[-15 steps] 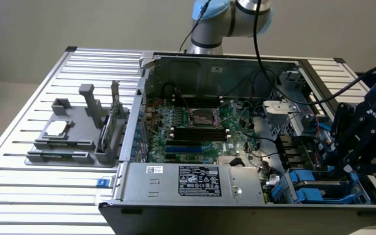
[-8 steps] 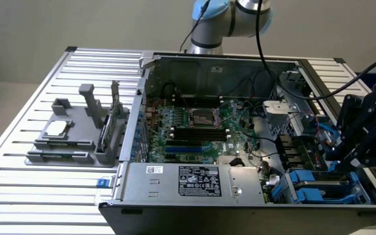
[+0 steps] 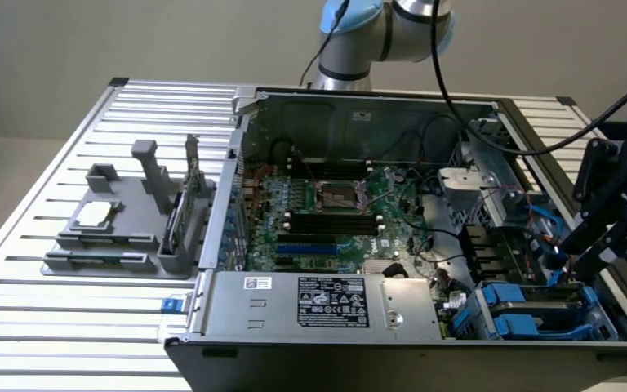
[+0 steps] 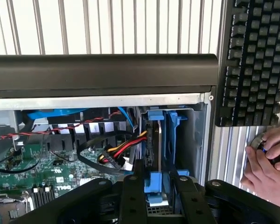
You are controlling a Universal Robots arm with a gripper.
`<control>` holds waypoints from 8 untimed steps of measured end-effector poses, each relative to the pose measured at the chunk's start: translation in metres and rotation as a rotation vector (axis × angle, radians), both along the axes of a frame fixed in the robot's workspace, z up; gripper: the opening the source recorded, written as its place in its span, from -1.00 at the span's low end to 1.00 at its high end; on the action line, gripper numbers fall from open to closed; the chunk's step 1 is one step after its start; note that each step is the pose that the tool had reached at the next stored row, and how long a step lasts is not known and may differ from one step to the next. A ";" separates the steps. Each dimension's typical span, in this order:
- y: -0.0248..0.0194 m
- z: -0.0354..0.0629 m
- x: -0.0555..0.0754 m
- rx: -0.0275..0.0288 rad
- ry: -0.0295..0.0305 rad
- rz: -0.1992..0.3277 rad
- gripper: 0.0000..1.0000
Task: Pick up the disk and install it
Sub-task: 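Insert the second disk wire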
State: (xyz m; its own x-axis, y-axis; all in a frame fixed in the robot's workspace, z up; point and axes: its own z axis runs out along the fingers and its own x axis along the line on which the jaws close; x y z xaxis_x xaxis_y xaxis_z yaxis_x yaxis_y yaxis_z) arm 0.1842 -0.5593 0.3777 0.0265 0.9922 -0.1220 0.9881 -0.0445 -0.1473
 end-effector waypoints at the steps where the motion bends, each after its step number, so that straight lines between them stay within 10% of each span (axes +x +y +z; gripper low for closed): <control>1: 0.0014 0.0012 0.000 -0.0016 0.0000 0.000 -0.38; 8: 0.0100 0.0036 -0.003 -0.0098 0.0000 0.000 -0.38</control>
